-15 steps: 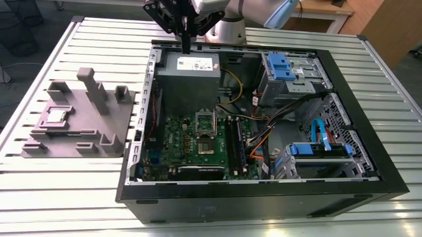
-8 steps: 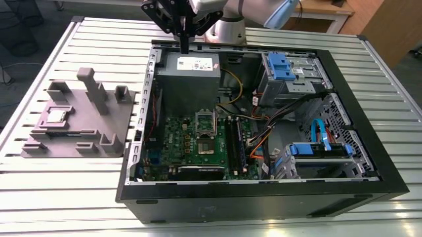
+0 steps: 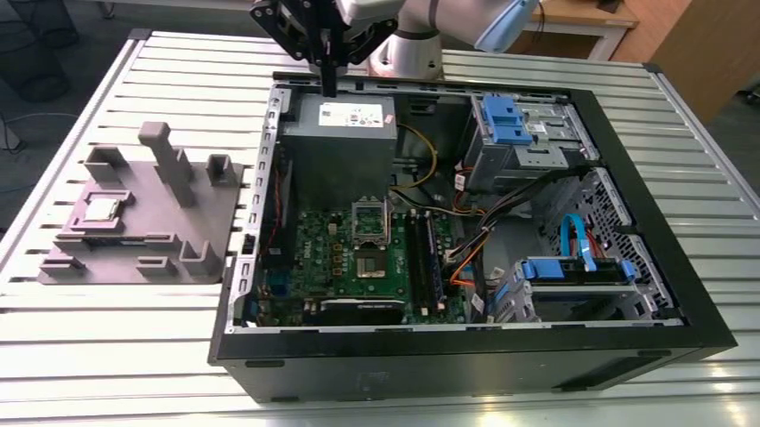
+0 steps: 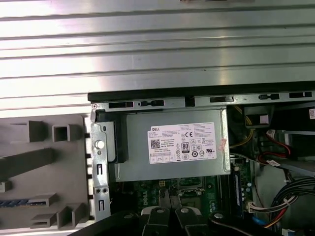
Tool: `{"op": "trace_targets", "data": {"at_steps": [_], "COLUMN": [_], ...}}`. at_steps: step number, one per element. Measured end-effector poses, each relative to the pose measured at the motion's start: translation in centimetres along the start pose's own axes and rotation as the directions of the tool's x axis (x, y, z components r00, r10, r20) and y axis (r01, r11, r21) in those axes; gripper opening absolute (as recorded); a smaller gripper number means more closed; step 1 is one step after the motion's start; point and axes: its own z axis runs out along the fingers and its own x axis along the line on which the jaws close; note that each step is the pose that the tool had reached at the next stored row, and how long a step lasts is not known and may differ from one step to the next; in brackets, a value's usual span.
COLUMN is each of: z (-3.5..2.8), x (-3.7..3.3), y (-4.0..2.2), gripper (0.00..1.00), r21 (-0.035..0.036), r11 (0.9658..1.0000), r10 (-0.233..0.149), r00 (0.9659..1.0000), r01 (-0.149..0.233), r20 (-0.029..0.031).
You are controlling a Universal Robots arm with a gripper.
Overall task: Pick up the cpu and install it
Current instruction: 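Reach for the cpu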
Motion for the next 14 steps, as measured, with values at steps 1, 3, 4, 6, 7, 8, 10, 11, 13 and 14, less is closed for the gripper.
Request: {"op": "trace_targets", "data": {"at_steps": [1, 3, 4, 6, 7, 8, 10, 11, 13, 14], "z": [0.00, 0.01, 0.01, 0.01, 0.01, 0.02, 0.02, 0.02, 0.03, 0.03], "x": [0.03, 0.09, 0.13, 0.18, 0.20, 0.23, 0.28, 0.31, 0.36, 0.38], "y": [0.00, -0.01, -0.01, -0.01, -0.02, -0.02, -0.02, -0.03, -0.03, -0.03], "gripper": [0.10, 0.10, 0.10, 0.10, 0.10, 0.10, 0.10, 0.10, 0.10, 0.10], "r21": [0.0000, 0.0000, -0.0001, 0.0000, 0.0000, 0.0000, 0.0000, 0.0000, 0.0000, 0.0000], "r11": [1.0000, 1.0000, 1.0000, 1.0000, 1.0000, 1.0000, 1.0000, 1.0000, 1.0000, 1.0000], "r10": [0.000, 0.000, 0.000, 0.000, 0.000, 0.000, 0.000, 0.000, 0.000, 0.000], "r00": [1.0000, 1.0000, 1.0000, 1.0000, 1.0000, 1.0000, 1.0000, 1.0000, 1.0000, 1.0000], "r01": [0.000, 0.000, 0.000, 0.000, 0.000, 0.000, 0.000, 0.000, 0.000, 0.000], "r20": [0.0000, 0.0000, 0.0001, 0.0000, 0.0000, 0.0000, 0.0000, 0.0000, -0.0001, -0.0001]}}
